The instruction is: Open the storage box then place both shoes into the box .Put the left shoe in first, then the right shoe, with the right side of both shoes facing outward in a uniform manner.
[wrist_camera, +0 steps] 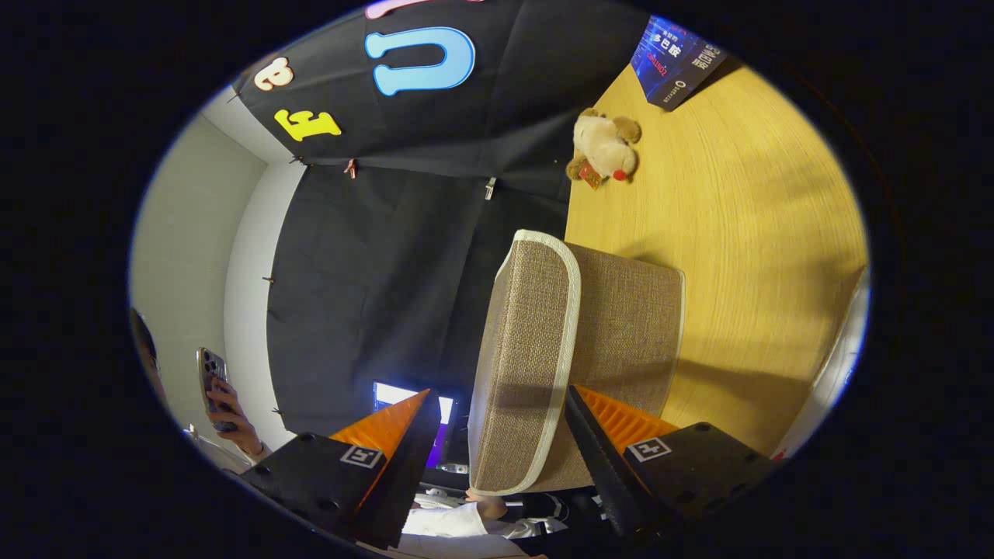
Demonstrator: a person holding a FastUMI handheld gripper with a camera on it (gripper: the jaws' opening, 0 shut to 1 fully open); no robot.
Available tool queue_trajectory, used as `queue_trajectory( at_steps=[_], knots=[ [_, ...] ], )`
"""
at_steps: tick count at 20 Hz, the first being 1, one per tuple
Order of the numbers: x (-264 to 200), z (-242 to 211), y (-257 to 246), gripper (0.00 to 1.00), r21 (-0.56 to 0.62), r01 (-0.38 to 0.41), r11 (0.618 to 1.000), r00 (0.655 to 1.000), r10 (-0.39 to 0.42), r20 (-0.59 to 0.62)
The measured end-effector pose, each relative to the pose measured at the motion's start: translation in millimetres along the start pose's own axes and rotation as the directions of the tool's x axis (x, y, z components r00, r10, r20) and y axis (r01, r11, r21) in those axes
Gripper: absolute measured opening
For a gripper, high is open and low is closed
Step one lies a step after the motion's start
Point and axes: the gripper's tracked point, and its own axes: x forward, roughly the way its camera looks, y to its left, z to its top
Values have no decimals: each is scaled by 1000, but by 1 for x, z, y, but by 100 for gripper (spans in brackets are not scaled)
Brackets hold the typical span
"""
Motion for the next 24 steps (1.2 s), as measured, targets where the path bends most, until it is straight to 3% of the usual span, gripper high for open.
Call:
queue_trajectory(
  at_steps=[8, 12, 14, 15, 18, 20, 24],
  knots=[
    [10, -10, -15, 97, 176, -87, 981, 994, 97, -50],
    [15, -4, -21, 95, 284, -137, 949, 989, 146, -14],
    [15, -1, -22, 63, 288, -151, 946, 988, 158, 2],
    [17, -3, -23, 57, 281, -149, 948, 988, 154, 2],
    [16, -5, -25, 19, 286, -149, 947, 987, 158, -11],
    [8, -3, -7, 6, 259, -194, 946, 979, 205, -16],
    [7, -16, 34, 5, 211, -232, 949, 969, 244, -29]
  ],
)
